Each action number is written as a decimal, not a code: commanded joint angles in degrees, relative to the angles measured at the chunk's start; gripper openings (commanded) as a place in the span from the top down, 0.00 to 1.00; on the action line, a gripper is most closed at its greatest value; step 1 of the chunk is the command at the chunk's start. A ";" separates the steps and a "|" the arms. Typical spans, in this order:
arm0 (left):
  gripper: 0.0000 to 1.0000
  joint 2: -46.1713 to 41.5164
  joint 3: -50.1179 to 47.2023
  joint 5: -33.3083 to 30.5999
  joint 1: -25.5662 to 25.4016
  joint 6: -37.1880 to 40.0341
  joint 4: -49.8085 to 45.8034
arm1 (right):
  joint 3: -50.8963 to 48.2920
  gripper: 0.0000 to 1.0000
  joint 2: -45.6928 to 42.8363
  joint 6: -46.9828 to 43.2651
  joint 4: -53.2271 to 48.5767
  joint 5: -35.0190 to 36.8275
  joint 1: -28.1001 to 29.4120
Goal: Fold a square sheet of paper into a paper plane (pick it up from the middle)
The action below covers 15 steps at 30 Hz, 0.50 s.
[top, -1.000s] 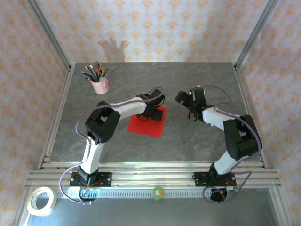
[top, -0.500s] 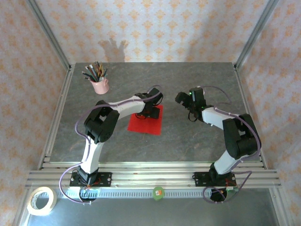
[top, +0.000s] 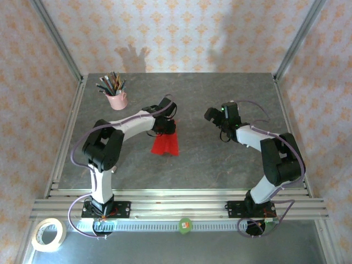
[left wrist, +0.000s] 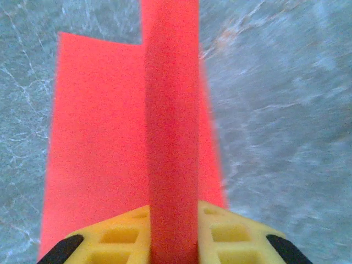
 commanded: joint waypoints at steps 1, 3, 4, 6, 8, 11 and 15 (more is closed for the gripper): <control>0.79 -5.19 -1.76 6.03 -0.13 -3.46 6.14 | 0.78 0.00 -2.96 0.37 2.31 -1.59 -0.52; 0.79 -7.37 -3.17 10.68 -0.11 -5.35 10.06 | 0.60 0.00 -3.38 0.83 3.58 -3.48 -0.83; 0.79 -8.62 -4.02 13.51 -0.09 -6.15 12.45 | 0.68 0.00 -3.41 1.19 4.02 -4.40 -0.98; 0.79 -10.65 -5.75 19.00 -0.06 -9.24 18.06 | 0.94 0.00 -3.31 1.65 4.54 -6.09 -1.05; 0.79 -12.21 -7.66 23.37 -0.06 -12.19 24.08 | 1.11 0.00 -3.36 2.02 4.94 -7.40 -1.05; 0.79 -12.59 -10.05 27.76 0.25 -15.41 30.14 | 1.14 0.00 -3.36 2.89 5.41 -8.66 -1.16; 0.79 -11.29 -14.26 30.75 2.02 -18.94 35.57 | 1.07 0.00 -3.40 3.02 5.60 -10.12 -1.27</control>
